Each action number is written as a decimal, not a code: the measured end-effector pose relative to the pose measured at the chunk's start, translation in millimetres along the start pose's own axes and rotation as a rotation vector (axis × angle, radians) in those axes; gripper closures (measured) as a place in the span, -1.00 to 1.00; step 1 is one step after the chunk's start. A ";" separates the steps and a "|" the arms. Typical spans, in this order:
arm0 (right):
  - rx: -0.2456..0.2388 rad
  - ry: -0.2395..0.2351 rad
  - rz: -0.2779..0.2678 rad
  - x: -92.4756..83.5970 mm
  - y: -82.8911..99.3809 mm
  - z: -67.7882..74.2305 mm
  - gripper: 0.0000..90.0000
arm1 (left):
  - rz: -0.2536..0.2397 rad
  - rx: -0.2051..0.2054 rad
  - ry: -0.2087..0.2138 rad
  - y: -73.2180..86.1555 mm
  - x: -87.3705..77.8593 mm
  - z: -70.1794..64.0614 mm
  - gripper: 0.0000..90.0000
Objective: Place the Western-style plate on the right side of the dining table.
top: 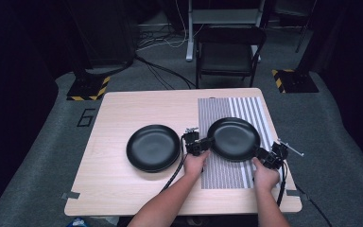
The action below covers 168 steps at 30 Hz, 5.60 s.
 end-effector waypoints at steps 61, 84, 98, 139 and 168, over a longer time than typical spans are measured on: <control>0.039 -0.064 0.017 -3.2 -4.1 -7.5 0.43 | 0.038 0.019 -0.014 -9.3 -15.8 2.3 0.31; -0.214 -0.176 0.014 -25.2 -6.2 17.4 0.11 | 0.019 0.168 0.086 -41.8 -53.2 -3.3 0.12; -0.264 -0.247 0.041 -45.7 -4.3 29.1 0.04 | 0.024 0.246 0.076 -73.1 -105.8 26.9 0.09; -0.394 -0.243 0.032 -77.6 -11.1 16.3 0.02 | -0.080 0.262 -0.067 -119.6 -236.6 148.4 0.05; -0.495 -0.216 0.055 -74.0 12.4 0.5 -0.05 | -0.028 0.392 -0.139 -103.6 -275.9 215.8 -0.02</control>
Point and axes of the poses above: each handheld gripper's, and its own axes: x roughly forward along the jaws, y roughly out of its underside, z roughly to its left, the point moved 4 cm from there along x, roughly forward along the jaws, and after that the axes turned 14 degrees about -z, right-handed, at the moved point
